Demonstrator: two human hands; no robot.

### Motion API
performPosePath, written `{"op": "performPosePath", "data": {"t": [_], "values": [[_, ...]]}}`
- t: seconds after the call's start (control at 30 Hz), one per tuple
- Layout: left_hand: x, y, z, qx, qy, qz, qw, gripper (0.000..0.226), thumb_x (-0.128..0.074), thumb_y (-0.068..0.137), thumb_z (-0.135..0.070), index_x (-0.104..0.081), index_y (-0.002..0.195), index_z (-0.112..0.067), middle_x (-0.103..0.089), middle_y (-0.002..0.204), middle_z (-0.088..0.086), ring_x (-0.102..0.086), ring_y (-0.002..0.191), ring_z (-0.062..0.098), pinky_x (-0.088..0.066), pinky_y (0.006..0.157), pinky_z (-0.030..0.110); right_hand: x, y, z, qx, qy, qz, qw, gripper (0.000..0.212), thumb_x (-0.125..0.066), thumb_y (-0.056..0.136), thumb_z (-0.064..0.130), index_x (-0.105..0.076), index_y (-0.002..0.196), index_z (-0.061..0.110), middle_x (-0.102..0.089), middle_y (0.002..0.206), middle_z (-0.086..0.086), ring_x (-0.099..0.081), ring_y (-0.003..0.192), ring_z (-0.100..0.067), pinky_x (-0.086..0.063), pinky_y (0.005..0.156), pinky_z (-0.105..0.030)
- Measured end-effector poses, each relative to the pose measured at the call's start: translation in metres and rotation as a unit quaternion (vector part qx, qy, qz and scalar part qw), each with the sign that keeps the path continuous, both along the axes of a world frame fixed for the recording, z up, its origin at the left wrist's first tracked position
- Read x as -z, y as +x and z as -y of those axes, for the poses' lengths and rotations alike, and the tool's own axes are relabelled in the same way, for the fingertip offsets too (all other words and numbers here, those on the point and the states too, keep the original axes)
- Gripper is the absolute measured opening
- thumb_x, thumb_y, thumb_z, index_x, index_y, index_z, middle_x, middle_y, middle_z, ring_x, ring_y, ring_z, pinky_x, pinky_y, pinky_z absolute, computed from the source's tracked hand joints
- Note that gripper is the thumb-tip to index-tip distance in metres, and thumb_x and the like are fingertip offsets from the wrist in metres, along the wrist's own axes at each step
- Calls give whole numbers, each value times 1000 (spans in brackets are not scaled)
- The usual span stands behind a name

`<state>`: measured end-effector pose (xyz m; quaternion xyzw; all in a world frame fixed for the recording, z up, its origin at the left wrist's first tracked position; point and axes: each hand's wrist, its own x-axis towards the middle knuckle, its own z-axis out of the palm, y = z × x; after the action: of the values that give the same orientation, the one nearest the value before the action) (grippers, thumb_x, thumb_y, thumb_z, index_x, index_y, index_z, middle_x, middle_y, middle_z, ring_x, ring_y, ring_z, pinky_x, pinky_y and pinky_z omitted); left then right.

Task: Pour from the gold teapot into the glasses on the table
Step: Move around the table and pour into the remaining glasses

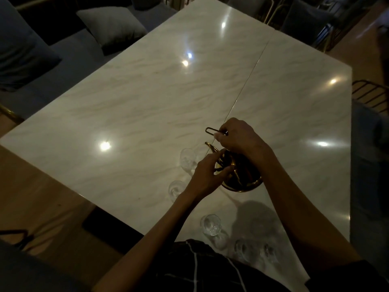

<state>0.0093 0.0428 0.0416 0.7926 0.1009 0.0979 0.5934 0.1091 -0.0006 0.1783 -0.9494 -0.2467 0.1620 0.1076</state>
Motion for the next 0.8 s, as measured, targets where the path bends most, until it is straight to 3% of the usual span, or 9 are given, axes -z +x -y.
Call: {"op": "performPosePath", "data": {"t": [0.4, 0.53, 0.8], "values": [[0, -2, 3, -11, 0, 5, 1000, 52, -67, 90, -38, -49, 139, -32, -59, 122, -7, -51, 109, 0, -54, 92, 39, -4, 0, 0, -17, -11, -16, 1000, 32, -58, 95, 29, -74, 107, 3, -72, 102, -15, -69, 93, -27, -53, 78, -35], [0, -3, 3, -11, 0, 7, 1000, 51, -67, 90, -37, -50, 138, -30, -52, 114, -18, -51, 105, -3, -54, 91, 36, -4, 0, 0, -20, -10, -15, 1000, 31, -58, 95, 29, -74, 105, 5, -73, 101, -15, -69, 91, -26, -52, 74, -32], [0, -2, 0, -9, -7, 12, 1000, 50, -67, 90, -35, -50, 137, -31, -52, 113, -19, -49, 97, -16, -51, 86, 18, -4, 2, -3, -24, -11, -22, 999, 31, -59, 94, 30, -75, 105, 5, -73, 99, -15, -69, 89, -26, -51, 72, -30]]}}
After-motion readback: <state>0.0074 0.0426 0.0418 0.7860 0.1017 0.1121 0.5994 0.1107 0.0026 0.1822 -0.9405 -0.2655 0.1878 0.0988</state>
